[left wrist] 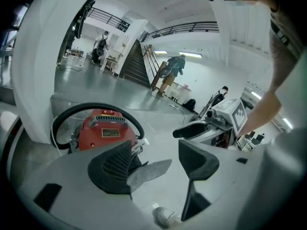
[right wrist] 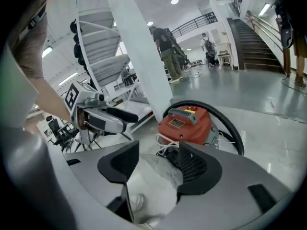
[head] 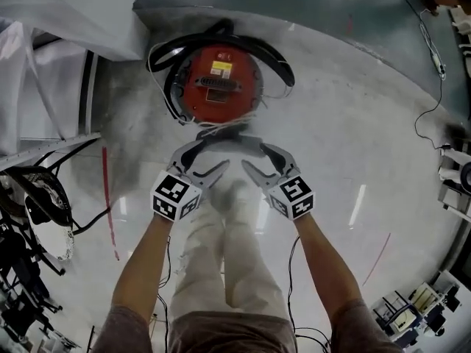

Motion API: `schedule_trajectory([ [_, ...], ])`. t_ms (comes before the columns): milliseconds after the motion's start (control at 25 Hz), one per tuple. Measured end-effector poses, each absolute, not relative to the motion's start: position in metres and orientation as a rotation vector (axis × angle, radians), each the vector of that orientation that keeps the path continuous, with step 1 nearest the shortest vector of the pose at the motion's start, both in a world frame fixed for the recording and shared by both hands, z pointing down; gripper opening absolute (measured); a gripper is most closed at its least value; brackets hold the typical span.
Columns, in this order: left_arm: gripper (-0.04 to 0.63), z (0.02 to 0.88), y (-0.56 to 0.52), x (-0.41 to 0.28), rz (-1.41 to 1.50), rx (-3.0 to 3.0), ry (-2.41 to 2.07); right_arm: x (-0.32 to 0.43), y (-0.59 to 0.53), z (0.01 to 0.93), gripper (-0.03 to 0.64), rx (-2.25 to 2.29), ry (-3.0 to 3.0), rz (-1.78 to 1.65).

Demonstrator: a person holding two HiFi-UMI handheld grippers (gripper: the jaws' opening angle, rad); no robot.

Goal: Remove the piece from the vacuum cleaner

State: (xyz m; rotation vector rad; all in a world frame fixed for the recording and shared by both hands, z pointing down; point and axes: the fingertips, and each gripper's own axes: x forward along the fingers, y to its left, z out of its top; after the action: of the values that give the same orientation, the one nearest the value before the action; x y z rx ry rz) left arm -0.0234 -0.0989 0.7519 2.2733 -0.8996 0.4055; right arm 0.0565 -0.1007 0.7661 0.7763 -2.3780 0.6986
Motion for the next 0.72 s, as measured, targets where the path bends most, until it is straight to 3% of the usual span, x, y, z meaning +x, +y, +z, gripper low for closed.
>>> schedule_trajectory([
  [400,0.288,0.873,-0.090,-0.001,0.624,2.264,-0.753,0.054,-0.091,0.885,0.230,0.521,-2.253,0.626],
  [720,0.288,0.916,-0.088,0.003,0.804,2.266,-0.646,0.049,-0.089,0.920,0.230,0.429,-2.220,0.571],
])
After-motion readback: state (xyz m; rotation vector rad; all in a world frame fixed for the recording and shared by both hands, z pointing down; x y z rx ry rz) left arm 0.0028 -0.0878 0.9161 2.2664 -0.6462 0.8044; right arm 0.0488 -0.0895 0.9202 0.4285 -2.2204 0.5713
